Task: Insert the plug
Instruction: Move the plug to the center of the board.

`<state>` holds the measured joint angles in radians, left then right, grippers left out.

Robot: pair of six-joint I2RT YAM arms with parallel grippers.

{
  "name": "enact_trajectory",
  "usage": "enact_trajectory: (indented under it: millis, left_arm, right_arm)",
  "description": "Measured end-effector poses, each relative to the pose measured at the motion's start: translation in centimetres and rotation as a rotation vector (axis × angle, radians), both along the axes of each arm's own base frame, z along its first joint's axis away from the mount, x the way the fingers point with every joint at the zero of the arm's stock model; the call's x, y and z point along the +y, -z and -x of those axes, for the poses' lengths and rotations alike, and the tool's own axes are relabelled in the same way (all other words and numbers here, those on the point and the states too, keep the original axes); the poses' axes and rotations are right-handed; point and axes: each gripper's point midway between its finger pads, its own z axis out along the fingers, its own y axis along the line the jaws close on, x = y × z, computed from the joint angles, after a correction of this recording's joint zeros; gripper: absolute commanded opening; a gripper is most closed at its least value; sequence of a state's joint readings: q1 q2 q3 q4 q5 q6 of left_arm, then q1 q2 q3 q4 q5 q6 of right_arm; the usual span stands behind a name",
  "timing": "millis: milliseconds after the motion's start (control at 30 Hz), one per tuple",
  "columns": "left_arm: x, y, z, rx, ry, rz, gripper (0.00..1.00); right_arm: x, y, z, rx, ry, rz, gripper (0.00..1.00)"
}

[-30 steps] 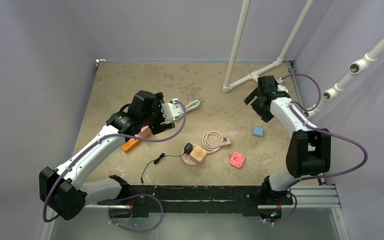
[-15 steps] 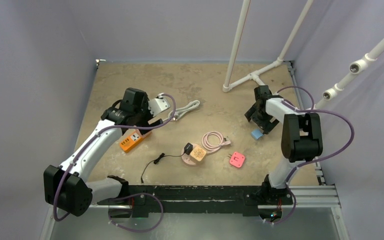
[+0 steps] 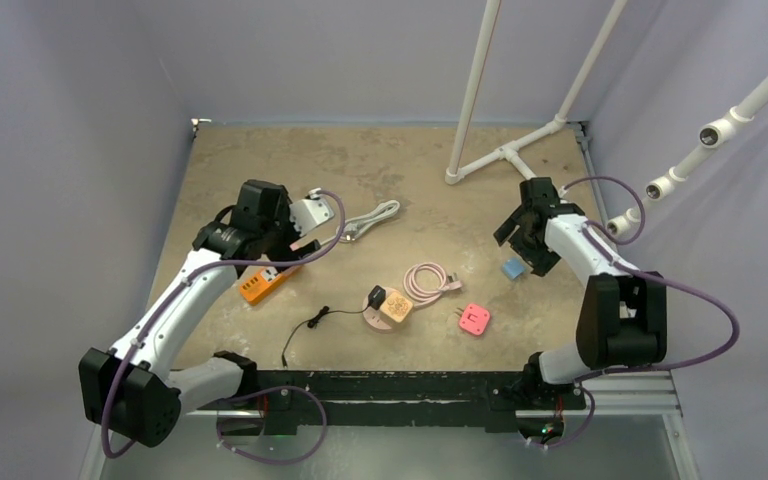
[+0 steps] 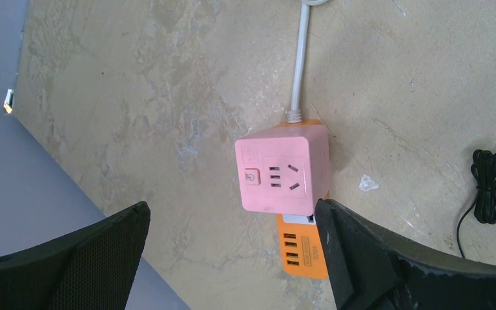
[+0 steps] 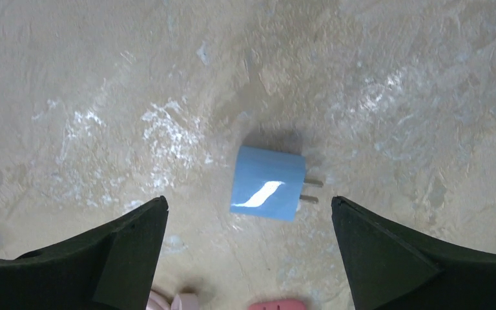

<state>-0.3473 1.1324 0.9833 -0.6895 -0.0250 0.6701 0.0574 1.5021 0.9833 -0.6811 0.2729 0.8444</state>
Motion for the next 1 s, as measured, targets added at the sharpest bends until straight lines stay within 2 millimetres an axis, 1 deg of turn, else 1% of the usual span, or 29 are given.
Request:
enact_trajectory:
  millis: [67, 133, 267, 333, 533, 600, 700, 800, 900, 1000]
  left_arm:
    - [0.3, 0.1, 0.0, 0.003, -0.008, -0.006, 0.99]
    - [0.5, 0.4, 0.1, 0.008, -0.013, -0.012, 0.99]
    - [1.0, 1.3, 0.2, 0.030, -0.029, -0.030, 0.99]
    - [1.4, 1.9, 0.2, 0.044, -0.041, -0.045, 0.99]
    - [3.0, 3.7, 0.0, 0.067, -0.075, -0.091, 0.99]
    - [3.5, 4.1, -0.2, 0.075, -0.088, -0.099, 0.99]
    - [3.9, 4.0, -1.0, 0.056, -0.100, -0.098, 0.98]
    - [4.0, 4.0, -1.5, 0.044, -0.098, -0.102, 0.98]
    - [4.0, 4.0, -1.8, 0.036, -0.100, -0.102, 0.98]
    - [4.2, 4.1, -2.1, 0.026, -0.106, -0.100, 0.98]
  right_arm:
    - [0.2, -0.2, 0.6, -0.003, -0.005, -0.013, 0.99]
    - [0.4, -0.2, 0.7, -0.001, -0.009, -0.023, 0.99]
    - [0.6, 0.7, 0.6, 0.021, -0.014, -0.034, 0.99]
    - [0.7, 1.1, 0.4, 0.025, -0.018, -0.037, 0.97]
    - [1.1, 2.5, 0.3, 0.030, -0.036, -0.054, 0.82]
    - [1.1, 2.7, 0.3, 0.030, -0.040, -0.055, 0.76]
    - [1.3, 2.7, 0.0, 0.013, -0.050, -0.063, 0.67]
    - [1.5, 2.7, -0.2, 0.004, -0.059, -0.072, 0.62]
    - [1.5, 2.7, -0.4, -0.004, -0.067, -0.072, 0.55]
    - [1.5, 2.6, -0.6, -0.014, -0.077, -0.069, 0.53]
